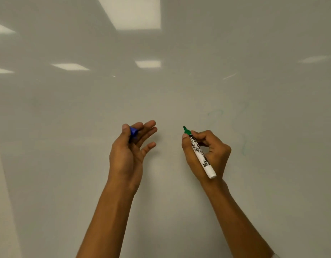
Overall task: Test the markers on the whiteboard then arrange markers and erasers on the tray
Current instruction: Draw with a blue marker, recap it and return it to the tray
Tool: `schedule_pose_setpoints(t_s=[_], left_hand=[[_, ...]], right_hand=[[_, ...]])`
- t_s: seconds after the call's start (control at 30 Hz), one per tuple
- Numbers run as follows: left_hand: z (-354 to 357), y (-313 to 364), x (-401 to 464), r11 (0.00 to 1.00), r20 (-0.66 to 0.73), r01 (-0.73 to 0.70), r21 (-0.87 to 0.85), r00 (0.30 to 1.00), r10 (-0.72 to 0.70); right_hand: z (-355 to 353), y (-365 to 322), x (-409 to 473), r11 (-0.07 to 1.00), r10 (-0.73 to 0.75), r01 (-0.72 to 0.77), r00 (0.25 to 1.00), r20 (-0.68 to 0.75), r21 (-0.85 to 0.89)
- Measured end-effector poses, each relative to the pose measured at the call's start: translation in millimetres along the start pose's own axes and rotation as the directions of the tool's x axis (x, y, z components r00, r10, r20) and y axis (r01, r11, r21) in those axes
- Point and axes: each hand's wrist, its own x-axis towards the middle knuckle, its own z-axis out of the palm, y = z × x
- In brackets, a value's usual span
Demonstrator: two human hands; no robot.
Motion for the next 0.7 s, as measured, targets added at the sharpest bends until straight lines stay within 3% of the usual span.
schedule_pose_setpoints(t_s=[0.13,0.23,0.33,0.53,0.6,0.7], left_hand=[[-9,-5,-1,0.999,0.004,0.052,-0.014,0.999,-0.052],[-14,-9,1,0.998,0.007,0.062,-0.008,0.998,-0.062],[-15,-15,3,0.997,0.009,0.072,0.02,0.997,-0.072],[-10,-26,2,0.995,0.03,0.098,0.033,0.995,-0.099],[-8,-28,3,0.994,0.034,0.106,0.035,0.994,-0.107],[-5,-32,4,0.993,0.052,0.115,0.025,0.992,-0.116]], right_hand=[[12,30,-5,0.967,-0.146,0.154,0.988,0.052,-0.202],[6,39,-26,0.979,-0.084,0.078,0.996,-0.02,-0.189],[1,47,-50,0.946,-0.192,0.204,0.979,0.072,-0.252],[-2,37,-24,0.996,0.084,-0.085,0.994,-0.075,-0.012],[1,31,-7,0.995,0.089,-0.087,0.995,-0.043,0.04],[-1,35,-3,0.998,0.064,-0.064,0.997,-0.031,-0.016]])
